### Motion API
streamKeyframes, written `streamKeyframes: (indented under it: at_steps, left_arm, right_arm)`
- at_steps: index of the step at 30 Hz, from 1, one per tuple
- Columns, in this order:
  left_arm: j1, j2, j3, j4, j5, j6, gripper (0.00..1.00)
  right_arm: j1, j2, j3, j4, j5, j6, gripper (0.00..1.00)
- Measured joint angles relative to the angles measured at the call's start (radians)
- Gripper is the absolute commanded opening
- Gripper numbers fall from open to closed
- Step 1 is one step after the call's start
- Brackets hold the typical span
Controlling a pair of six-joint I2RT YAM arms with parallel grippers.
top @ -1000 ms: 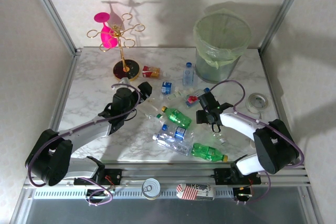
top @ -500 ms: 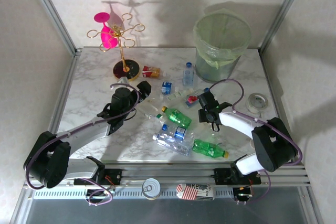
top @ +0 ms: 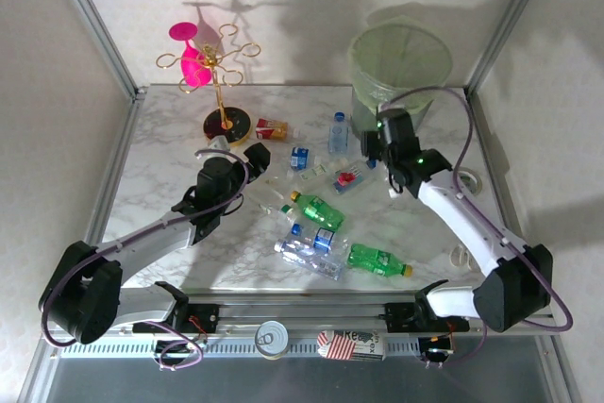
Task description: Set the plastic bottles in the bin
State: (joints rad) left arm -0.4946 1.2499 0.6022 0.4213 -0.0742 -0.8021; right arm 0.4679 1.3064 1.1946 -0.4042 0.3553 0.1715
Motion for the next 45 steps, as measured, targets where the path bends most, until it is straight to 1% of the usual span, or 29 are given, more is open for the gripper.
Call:
streamKeyframes:
  at_steps: [4,8,13,19,22,26,32,35,37,42,44,45]
  left_arm:
    - [0.001,0.000,0.000,0.004,0.004,0.023,1.00]
    - [0.001,-0.003,0.000,0.003,0.008,0.046,1.00]
    - [0.001,-0.031,0.000,-0.003,0.008,0.077,1.00]
    - [0.001,-0.065,-0.008,-0.024,0.001,0.108,1.00]
    - [0.001,-0.084,-0.018,-0.045,-0.008,0.123,1.00]
    - [0.004,-0.126,-0.027,-0.088,-0.034,0.146,1.00]
    - [0.014,-0.200,-0.041,-0.139,-0.079,0.164,1.00]
    - [0.020,-0.230,-0.058,-0.154,-0.096,0.164,1.00]
    - [0.022,-0.242,-0.066,-0.164,-0.106,0.164,1.00]
    - [0.027,-0.259,-0.074,-0.174,-0.118,0.163,1.00]
    - [0.027,-0.260,-0.075,-0.173,-0.123,0.158,1.00]
    - [0.027,-0.261,-0.076,-0.173,-0.125,0.154,1.00]
  right_arm:
    - [-0.058,-0.005,0.135,0.098,-0.086,-0.018,0.43]
    - [-0.114,0.022,0.243,0.209,-0.143,-0.022,0.42]
    - [-0.166,0.141,0.408,0.352,-0.189,-0.019,0.42]
    - [-0.210,0.328,0.589,0.467,-0.192,-0.024,0.42]
    - [-0.235,0.423,0.645,0.500,-0.192,-0.024,0.42]
    - [-0.265,0.550,0.713,0.496,-0.193,-0.024,0.43]
    - [-0.283,0.675,0.744,0.458,-0.201,-0.016,0.48]
    - [-0.283,0.705,0.744,0.443,-0.206,0.001,0.53]
    - [-0.283,0.718,0.745,0.441,-0.213,0.012,0.60]
    - [-0.283,0.734,0.768,0.411,-0.223,0.026,0.91]
    - [-0.283,0.733,0.787,0.406,-0.222,0.027,0.99]
    - [-0.283,0.732,0.797,0.404,-0.222,0.026,0.99]
